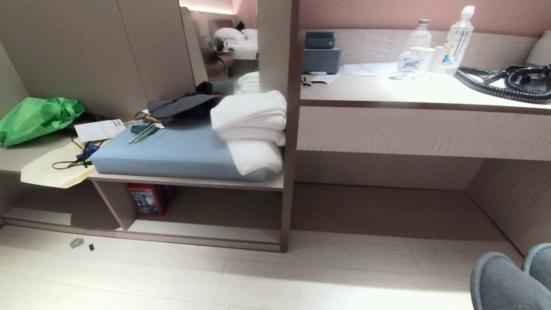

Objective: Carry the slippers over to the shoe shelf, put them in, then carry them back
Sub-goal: Place the slippers on the floor

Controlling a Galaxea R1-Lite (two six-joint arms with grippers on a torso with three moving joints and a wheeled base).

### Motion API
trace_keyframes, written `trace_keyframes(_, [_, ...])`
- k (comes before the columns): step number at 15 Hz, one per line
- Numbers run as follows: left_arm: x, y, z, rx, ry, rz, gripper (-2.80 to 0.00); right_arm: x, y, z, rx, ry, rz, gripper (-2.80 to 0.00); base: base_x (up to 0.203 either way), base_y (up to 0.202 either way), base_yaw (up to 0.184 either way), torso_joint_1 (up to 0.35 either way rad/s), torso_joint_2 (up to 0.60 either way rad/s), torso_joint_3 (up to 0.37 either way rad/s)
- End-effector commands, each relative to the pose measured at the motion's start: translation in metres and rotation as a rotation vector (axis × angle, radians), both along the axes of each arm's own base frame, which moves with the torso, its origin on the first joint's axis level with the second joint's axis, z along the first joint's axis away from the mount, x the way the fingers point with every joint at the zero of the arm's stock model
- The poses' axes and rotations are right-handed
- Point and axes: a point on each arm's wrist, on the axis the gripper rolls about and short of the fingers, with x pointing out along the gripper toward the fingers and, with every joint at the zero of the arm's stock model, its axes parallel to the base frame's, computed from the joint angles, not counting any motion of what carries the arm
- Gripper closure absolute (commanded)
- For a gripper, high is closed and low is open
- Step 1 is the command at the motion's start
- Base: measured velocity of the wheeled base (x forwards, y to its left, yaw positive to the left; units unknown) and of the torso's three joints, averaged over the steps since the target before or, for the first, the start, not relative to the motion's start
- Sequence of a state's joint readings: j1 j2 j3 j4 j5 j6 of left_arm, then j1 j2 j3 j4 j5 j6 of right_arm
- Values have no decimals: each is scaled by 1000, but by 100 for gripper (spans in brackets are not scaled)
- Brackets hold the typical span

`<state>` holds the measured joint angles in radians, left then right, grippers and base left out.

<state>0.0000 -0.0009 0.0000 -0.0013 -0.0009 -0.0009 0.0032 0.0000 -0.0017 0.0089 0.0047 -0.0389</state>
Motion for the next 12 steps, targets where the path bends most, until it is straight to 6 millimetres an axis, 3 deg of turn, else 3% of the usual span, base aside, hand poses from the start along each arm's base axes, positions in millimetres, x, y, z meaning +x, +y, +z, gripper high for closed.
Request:
trace_keyframes(1, [0, 0, 0, -1, -1, 1, 0, 0, 0, 0, -1, 0, 1, 0, 0, -194, 0, 2, 2, 2])
trace_keyframes(6, [0, 0, 0, -1, -1, 1, 0, 0, 0, 0, 1, 2, 3, 0, 0, -175, 2, 4, 3, 4])
trace_keyframes(12, [0, 0, 0, -1, -1, -1, 0, 0, 0, 0, 13, 1, 0, 0, 0, -9, -1, 0, 0, 1])
